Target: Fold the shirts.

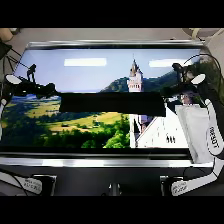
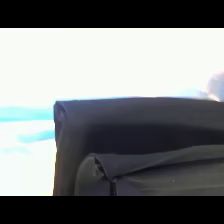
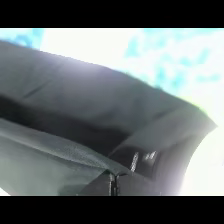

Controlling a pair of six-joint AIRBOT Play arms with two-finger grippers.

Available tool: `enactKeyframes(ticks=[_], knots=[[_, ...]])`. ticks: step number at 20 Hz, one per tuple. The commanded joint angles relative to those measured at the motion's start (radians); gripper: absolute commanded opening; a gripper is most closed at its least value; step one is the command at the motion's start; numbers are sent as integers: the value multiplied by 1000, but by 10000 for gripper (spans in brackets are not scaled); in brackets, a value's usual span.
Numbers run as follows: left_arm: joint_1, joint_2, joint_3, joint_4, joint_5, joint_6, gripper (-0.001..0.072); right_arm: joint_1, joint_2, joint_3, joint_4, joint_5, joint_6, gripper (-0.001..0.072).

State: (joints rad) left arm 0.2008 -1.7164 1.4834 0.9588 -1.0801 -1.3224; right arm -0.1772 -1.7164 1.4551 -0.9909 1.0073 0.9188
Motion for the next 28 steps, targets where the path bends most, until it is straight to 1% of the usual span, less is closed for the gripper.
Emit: enactKeyframes(ticks=[1,4,5,6,7,8,9,10,12,15,16,18,22,24,26,28], knots=[[-11,-105,64,-3,25,-50,18,27,-93,26,6,-47,-1,20],[-21,-142,64,-6,27,-58,19,44,-102,27,3,-66,-18,24],[-20,-148,64,-6,27,-74,39,44,-100,36,3,-59,-18,62],[-16,-148,64,-6,27,-77,187,41,-93,50,2,-40,-21,244],[-5,-143,70,-6,17,-84,568,35,-76,61,3,-12,-37,489],[12,-138,85,-6,-5,-103,695,18,-51,69,-3,24,-71,696],[33,-132,106,-6,-33,-112,687,-5,-28,69,-23,54,-87,709],[54,-121,128,-6,-68,-111,687,-42,-15,69,-51,90,-72,709],[82,-84,154,-6,-118,-109,683,-121,-30,67,-54,190,-19,710],[84,1,153,-6,-126,-91,672,-166,-91,66,-15,309,1,711],[76,27,153,-6,-126,-91,654,-166,-113,66,12,330,1,711],[56,73,153,-6,-129,-79,654,-166,-154,66,82,341,1,714],[-4,131,153,-6,-144,-65,654,-166,-227,66,145,334,32,716],[-39,145,153,-6,-143,-65,654,-166,-259,66,246,341,37,716],[-72,147,153,-6,-143,-65,654,-157,-275,66,341,351,8,716],[-98,146,153,-6,-138,-65,654,-139,-278,66,343,351,4,716]])
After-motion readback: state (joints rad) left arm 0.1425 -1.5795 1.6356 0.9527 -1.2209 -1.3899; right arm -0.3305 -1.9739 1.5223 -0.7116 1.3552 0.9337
